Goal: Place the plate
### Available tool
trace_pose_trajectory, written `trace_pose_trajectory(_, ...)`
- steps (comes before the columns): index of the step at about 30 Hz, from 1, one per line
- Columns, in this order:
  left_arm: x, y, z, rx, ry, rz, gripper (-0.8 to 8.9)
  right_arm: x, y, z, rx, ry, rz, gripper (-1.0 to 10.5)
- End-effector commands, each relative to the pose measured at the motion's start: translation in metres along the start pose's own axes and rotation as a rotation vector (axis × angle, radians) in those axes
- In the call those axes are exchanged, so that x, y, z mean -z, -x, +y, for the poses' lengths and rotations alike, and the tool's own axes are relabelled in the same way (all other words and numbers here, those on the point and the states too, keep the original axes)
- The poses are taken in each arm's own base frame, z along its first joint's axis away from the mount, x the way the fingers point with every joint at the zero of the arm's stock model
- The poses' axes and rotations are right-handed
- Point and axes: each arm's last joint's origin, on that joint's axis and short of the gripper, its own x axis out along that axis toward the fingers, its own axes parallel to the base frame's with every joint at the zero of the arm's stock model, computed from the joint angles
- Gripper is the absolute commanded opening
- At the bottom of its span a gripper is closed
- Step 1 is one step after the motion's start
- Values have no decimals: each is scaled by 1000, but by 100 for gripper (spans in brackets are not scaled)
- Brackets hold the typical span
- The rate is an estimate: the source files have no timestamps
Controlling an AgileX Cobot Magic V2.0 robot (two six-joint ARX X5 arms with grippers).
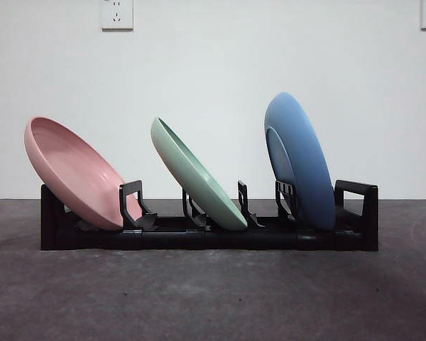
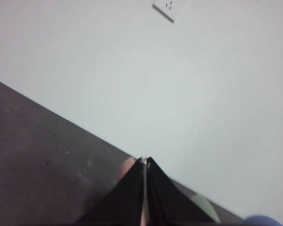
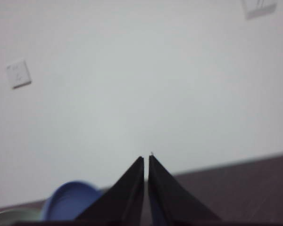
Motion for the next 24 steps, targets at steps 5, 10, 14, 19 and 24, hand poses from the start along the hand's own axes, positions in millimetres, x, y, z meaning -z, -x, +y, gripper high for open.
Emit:
trace_pose_trajectory(5,-53,-5,-42,25,-104,204,11,-46,-13,21,-42,-97,278,14)
trace_pose_trajectory(10,-73,-22,-59,-5,-96,427,12,-72,-33,33,-132,-123,436,14)
trace_pose_trajectory(14,-84,-37,-67,-68,-49,606,11,-85,-51,39,-158,-179,596,14)
trace_pose_trajectory(19,-94,-52,-74,-120,-3,794,11,-92,-72,43,-200,-264,794,14)
trace_pose_trajectory(24,-95,-67,-77,-96,14,963,11,-88,-92,47,-240,-305,948,14)
